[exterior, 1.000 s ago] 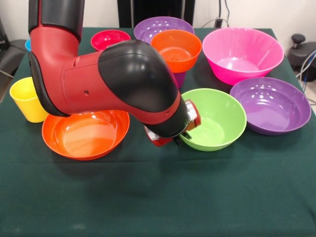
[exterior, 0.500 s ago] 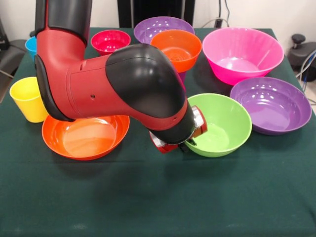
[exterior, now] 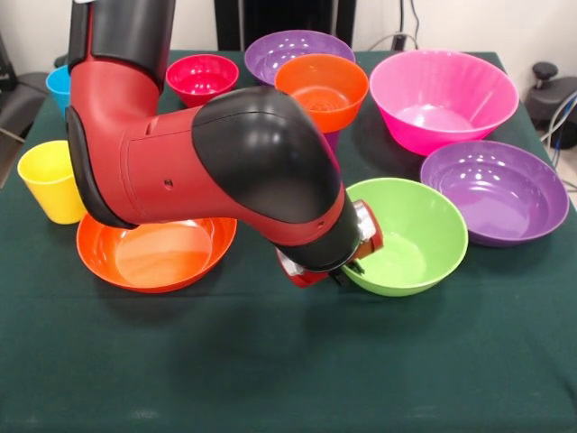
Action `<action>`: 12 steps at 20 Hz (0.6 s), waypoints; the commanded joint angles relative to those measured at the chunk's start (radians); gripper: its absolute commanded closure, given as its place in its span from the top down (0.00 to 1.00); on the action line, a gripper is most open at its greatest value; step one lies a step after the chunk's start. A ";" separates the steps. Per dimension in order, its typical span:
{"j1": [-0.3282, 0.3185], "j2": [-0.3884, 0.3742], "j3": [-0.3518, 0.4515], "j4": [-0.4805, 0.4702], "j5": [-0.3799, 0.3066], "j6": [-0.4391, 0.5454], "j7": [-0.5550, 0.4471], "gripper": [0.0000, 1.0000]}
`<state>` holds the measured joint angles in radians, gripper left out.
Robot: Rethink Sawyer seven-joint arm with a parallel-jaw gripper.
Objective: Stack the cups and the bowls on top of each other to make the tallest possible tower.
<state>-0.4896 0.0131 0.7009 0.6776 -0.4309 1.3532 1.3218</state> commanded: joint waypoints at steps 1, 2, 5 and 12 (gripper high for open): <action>-0.011 0.087 -0.034 0.092 -0.096 -0.240 -0.276 0.00; -0.010 0.079 -0.030 0.100 -0.090 -0.251 -0.270 0.00; 0.005 0.069 -0.012 0.089 -0.081 -0.230 -0.300 0.00; 0.033 0.084 0.005 0.036 -0.086 -0.212 -0.325 0.00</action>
<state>-0.4925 0.0066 0.7021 0.6980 -0.4201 1.3140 1.3218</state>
